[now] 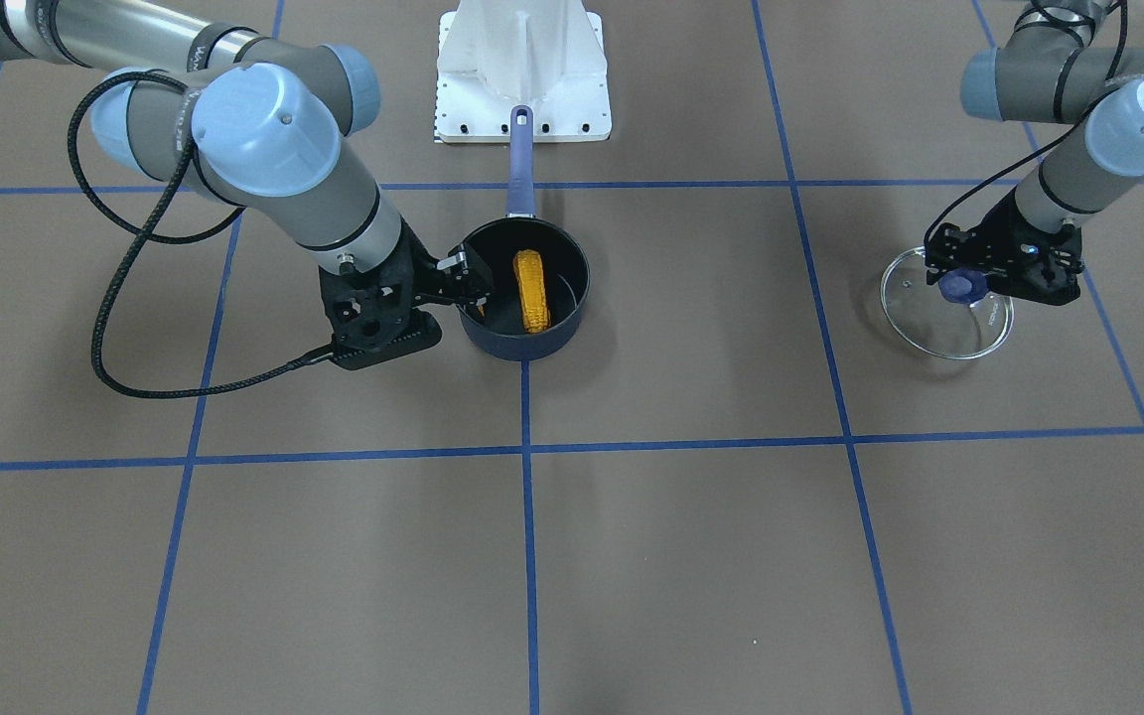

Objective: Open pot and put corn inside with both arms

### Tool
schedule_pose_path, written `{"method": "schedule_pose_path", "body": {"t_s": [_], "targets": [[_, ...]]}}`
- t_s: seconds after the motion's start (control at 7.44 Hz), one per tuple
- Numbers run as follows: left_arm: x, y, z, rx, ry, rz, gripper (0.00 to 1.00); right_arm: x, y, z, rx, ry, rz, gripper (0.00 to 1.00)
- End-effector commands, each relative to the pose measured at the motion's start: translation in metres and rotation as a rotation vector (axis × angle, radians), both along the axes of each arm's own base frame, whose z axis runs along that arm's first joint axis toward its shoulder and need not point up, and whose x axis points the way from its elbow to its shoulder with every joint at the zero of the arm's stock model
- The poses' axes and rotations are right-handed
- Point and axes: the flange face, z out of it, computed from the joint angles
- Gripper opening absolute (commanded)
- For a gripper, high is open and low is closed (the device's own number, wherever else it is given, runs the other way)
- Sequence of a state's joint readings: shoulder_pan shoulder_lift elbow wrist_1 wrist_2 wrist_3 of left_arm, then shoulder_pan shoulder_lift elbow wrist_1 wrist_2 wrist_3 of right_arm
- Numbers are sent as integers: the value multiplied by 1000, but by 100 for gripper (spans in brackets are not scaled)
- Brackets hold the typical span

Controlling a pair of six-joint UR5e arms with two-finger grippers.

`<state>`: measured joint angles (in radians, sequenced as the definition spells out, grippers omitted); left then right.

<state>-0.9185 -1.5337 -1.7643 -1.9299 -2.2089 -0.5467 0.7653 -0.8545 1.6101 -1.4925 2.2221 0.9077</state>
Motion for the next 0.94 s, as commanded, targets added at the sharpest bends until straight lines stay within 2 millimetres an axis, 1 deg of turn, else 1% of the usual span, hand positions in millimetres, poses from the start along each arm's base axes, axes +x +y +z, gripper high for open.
{"method": "schedule_pose_path", "body": {"t_s": [0.0, 0.27, 0.4, 0.54, 0.67, 0.81], "targets": [[11, -14, 1, 3, 6, -1, 0, 5, -1, 6, 3, 2, -4, 100], [11, -14, 2, 2, 5, -1, 0, 5, -1, 7, 7, 3, -7, 100], [11, -14, 4, 2, 3, 2, 44, 5, -1, 7, 7, 3, -7, 100], [11, -14, 4, -1, 3, -2, 69, 5, -2, 8, 7, 4, -6, 100], [11, -14, 3, 1, 4, -1, 97, 14, -9, 7, 12, 2, 5, 100], [11, -14, 1, 1, 4, -1, 97, 28, -18, 16, 16, -1, -4, 100]]}}
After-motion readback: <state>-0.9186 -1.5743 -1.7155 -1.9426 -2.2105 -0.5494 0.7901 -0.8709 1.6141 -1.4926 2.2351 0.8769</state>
